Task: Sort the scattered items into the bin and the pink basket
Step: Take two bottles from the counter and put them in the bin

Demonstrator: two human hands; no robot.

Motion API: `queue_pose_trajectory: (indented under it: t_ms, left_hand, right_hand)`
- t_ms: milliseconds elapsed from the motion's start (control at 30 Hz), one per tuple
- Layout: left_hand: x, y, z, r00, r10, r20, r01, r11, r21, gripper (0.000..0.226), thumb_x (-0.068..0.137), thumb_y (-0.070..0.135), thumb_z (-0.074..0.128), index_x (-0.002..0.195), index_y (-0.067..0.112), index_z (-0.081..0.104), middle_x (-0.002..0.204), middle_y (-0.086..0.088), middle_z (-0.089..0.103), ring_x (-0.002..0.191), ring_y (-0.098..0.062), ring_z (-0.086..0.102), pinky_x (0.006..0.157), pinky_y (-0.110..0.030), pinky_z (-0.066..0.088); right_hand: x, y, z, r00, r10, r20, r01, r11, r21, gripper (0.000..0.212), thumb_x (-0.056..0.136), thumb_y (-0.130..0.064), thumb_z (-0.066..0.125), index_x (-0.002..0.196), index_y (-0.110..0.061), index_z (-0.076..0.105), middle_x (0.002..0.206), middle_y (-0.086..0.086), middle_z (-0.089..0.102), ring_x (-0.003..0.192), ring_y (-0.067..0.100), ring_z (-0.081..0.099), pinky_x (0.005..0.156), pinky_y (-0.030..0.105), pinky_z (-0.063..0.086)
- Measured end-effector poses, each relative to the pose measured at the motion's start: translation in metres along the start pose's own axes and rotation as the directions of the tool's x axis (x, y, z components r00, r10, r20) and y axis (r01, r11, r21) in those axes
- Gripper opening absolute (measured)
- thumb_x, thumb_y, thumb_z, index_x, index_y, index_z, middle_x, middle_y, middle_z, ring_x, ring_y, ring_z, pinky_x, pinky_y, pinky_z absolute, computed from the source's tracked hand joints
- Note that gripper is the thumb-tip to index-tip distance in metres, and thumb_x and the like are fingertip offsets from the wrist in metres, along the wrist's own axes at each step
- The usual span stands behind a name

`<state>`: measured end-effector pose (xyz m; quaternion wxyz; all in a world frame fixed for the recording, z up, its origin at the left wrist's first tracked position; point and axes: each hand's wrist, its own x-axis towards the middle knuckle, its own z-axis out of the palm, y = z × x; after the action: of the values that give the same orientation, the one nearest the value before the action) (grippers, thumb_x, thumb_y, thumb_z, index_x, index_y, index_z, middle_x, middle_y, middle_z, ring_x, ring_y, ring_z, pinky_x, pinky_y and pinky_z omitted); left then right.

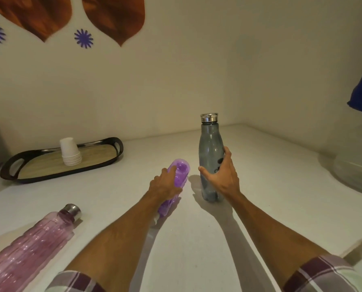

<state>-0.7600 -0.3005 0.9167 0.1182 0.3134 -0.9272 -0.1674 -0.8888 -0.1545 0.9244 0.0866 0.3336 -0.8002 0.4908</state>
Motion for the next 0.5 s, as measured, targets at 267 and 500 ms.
queue_pose_trajectory:
  t_ms: [267, 500]
  left_hand:
    - [-0.037, -0.01, -0.029, 0.974, -0.106, -0.201, 0.073, 0.984, -0.165, 0.085, 0.082, 0.05, 0.067, 0.148, 0.026, 0.019, 0.138, -0.005, 0.04, 0.114, -0.025, 0.054, 0.084, -0.032, 0.049]
    - [-0.108, -0.01, -0.057, 0.916, -0.189, -0.353, 0.141, 0.977, -0.157, 0.092, 0.081, 0.048, 0.069, 0.151, 0.026, 0.014, 0.147, -0.007, 0.032, 0.12, -0.032, 0.051, 0.088, -0.039, 0.049]
  right_hand:
    - [-0.017, -0.028, 0.005, 0.997, -0.05, 0.055, 0.048, 0.998, 0.038, 0.103, 0.069, -0.061, 0.074, 0.146, -0.028, 0.014, 0.135, 0.007, 0.045, 0.114, 0.029, 0.054, 0.093, 0.044, 0.052]
    - [-0.056, -0.07, -0.002, 0.969, -0.175, 0.176, 0.147, 0.976, 0.164, 0.096, 0.069, -0.063, 0.072, 0.142, -0.03, 0.019, 0.126, 0.006, 0.049, 0.103, 0.024, 0.054, 0.079, 0.032, 0.048]
